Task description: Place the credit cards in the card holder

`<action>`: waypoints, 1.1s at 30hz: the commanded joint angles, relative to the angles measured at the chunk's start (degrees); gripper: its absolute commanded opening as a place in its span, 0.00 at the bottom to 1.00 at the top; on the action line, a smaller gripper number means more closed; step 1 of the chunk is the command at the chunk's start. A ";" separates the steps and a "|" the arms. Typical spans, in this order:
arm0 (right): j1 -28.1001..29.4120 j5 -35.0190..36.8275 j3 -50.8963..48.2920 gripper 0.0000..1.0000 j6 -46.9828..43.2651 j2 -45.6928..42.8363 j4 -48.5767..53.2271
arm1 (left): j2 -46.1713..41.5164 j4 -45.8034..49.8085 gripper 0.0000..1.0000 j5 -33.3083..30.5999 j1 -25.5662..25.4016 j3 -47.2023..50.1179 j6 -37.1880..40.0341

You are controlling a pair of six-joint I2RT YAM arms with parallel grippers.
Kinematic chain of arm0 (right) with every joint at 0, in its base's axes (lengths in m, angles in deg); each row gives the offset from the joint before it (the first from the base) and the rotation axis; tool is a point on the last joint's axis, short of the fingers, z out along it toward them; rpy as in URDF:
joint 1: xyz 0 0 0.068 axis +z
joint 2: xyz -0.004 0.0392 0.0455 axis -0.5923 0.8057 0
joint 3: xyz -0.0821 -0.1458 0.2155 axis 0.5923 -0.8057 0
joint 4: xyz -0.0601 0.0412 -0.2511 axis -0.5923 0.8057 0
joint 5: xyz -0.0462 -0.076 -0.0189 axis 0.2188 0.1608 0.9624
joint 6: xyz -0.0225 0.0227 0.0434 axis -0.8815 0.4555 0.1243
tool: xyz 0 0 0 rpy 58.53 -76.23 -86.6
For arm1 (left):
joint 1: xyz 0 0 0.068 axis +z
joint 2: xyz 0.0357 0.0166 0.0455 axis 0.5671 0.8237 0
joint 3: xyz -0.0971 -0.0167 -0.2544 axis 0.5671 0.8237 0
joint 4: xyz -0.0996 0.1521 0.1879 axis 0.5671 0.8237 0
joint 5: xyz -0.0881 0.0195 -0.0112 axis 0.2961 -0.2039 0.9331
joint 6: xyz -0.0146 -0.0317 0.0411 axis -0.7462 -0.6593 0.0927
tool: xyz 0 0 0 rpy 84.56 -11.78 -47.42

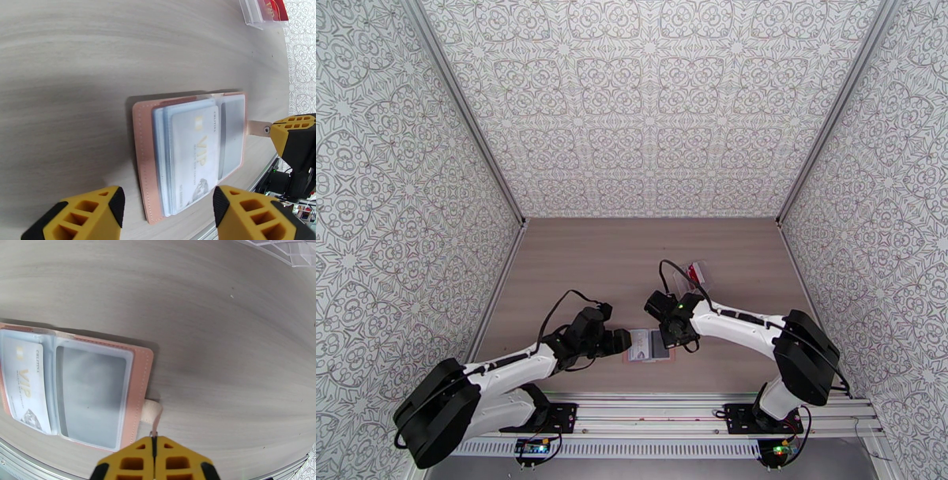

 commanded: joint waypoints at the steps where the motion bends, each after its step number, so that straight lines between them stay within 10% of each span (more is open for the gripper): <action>1: 0.50 -0.10 0.03 0.00 0.33 -1.25 -1.14 | 1.66 -1.61 0.65 1.35 -0.77 -0.57 0.68; 33: 0.55 -3.80 -2.38 0.00 0.31 -1.88 -5.79 | 5.56 -8.93 0.63 6.93 -3.24 -4.92 -0.53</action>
